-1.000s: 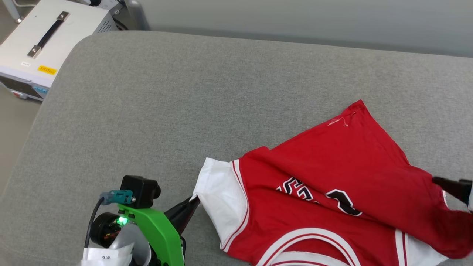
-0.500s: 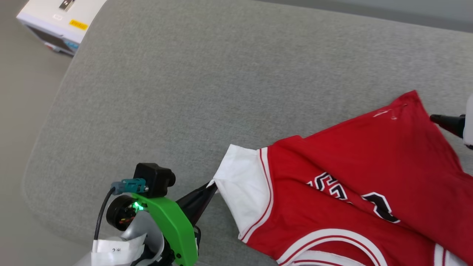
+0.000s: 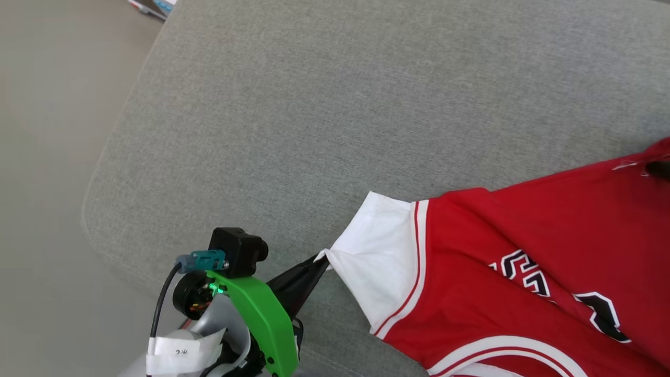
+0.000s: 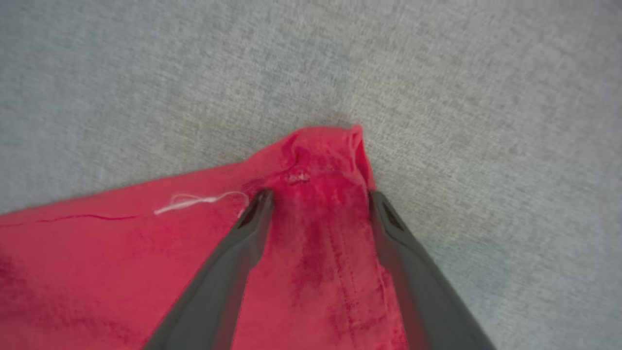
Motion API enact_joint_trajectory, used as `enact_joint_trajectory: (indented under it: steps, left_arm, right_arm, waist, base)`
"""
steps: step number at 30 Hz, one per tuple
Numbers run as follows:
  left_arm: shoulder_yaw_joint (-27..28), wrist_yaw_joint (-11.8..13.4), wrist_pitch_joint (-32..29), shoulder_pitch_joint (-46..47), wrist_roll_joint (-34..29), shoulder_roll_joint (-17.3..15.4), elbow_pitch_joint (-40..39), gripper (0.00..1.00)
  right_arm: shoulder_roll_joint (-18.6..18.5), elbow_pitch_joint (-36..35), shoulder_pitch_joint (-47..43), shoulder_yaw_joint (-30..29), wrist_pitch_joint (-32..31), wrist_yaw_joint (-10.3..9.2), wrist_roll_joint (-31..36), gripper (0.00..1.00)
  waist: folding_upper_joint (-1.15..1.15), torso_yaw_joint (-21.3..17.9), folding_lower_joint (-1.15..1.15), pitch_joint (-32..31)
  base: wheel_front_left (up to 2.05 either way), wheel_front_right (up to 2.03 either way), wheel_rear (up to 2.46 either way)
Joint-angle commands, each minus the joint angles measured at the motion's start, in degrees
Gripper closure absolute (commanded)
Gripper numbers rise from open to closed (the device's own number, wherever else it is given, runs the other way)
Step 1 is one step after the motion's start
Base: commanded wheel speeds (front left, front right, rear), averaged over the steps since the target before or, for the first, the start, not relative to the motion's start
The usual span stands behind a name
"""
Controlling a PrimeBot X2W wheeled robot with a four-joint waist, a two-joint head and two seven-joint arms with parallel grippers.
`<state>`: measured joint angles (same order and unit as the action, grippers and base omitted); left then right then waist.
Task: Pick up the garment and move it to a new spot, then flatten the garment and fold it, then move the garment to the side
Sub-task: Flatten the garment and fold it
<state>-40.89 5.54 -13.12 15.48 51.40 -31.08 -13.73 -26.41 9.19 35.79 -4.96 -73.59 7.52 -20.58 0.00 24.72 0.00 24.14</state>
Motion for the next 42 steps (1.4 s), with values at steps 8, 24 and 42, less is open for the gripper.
enact_joint_trajectory:
  steps: [8, 24, 42]
  left_arm:
    - [0.2, -0.6, 1.0, 1.7, -0.8, 0.8, 1.0, 1.00]
    - [1.1, 0.2, 1.1, 2.1, -0.9, -0.5, 1.7, 1.00]
    - [6.0, 4.2, -0.6, 3.2, -1.8, -6.8, -5.2, 1.00]
  right_arm:
    - [-1.8, 1.7, -2.6, 3.9, -2.9, -0.03, -1.0, 0.76]
    - [0.8, 4.0, -1.7, 2.7, 7.4, -0.03, -1.9, 1.00]
    - [1.4, 4.3, -2.9, -1.0, 20.0, -0.03, -8.6, 1.00]
  waist:
    - [0.00, 2.1, 0.00, 1.9]
    - [0.00, -1.6, 0.00, -4.5]
    - [0.00, -12.0, 0.00, -17.3]
  base:
    - [0.00, 0.00, 0.00]
    - [0.00, 0.00, 0.00]
    - [0.00, 0.00, 0.00]
